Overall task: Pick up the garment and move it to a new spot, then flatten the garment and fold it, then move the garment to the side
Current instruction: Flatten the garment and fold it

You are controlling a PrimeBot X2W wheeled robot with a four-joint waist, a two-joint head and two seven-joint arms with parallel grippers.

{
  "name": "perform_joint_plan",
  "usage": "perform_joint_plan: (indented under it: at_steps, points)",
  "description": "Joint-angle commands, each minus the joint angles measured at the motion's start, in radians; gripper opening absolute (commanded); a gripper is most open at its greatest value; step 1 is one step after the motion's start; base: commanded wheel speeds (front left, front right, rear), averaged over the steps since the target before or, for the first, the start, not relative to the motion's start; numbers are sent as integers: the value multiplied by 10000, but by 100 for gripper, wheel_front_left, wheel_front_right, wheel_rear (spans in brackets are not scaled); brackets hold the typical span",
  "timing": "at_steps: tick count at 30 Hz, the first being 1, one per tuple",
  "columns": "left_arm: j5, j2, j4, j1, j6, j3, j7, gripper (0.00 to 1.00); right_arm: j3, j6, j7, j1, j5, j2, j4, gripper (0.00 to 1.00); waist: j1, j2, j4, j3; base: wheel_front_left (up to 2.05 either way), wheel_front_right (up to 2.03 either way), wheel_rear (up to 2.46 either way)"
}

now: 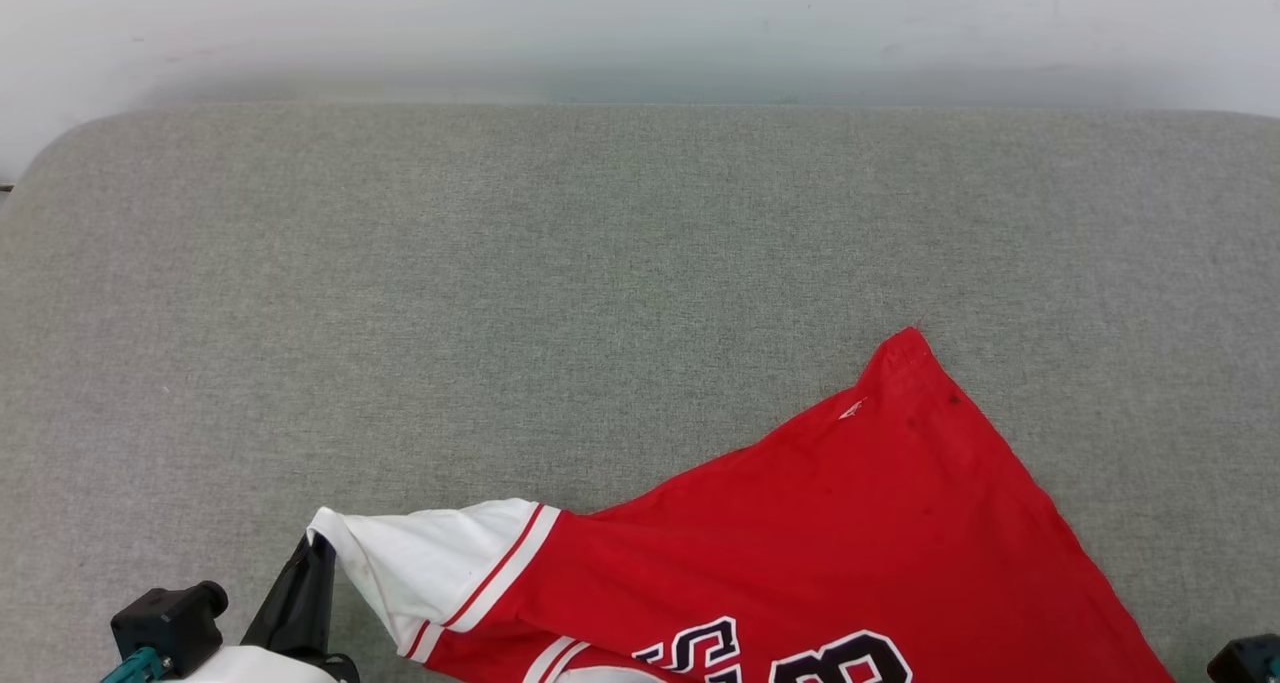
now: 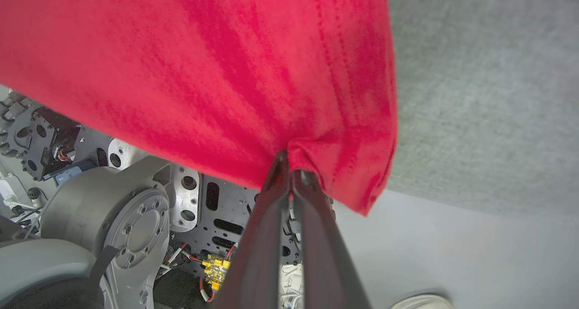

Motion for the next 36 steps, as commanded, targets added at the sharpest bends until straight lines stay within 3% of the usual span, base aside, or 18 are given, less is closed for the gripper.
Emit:
perform_joint_plan:
  at_steps: [1,10,14,15,20,21,29,36]
  points:
    - [-40,34,12,-21,3,12,-9,0,-114,-13,-219,-127,-104,112,-57,100,0,-1,-18,-14,0,0,0]
    - [17,65,-77,-136,28,-101,-1,0,-1379,-11,-1842,-1988,-636,423,-987,100,0,-1,70,-110,0,0,0]
    - [81,63,-204,-239,21,-206,28,0,-1464,-9,-2440,-3351,-1145,539,-1382,100,0,-1,220,-39,0,0,0]
    - [117,45,-278,-379,-21,-312,73,0,-1089,-10,-2402,-4459,-1411,645,-1494,100,0,-1,380,72,0,0,0]
    - [196,-12,-343,-676,-88,-472,123,0,-52,-10,-1744,-5948,-1505,534,-1220,100,0,-1,635,280,0,0,0]
    - [252,-86,-363,-869,-131,-598,124,0,861,-10,-1013,-6873,-1418,343,-785,100,0,-1,846,439,0,0,0]
    - [353,-273,-273,-1324,-300,-883,22,0,3017,-10,1061,-8528,-1085,-240,480,100,0,-1,1401,904,0,0,0]
    - [418,-454,-175,-1761,-433,-1053,-67,0,4191,-11,1408,-9455,-1042,-446,1894,100,0,-1,1772,1458,0,0,0]
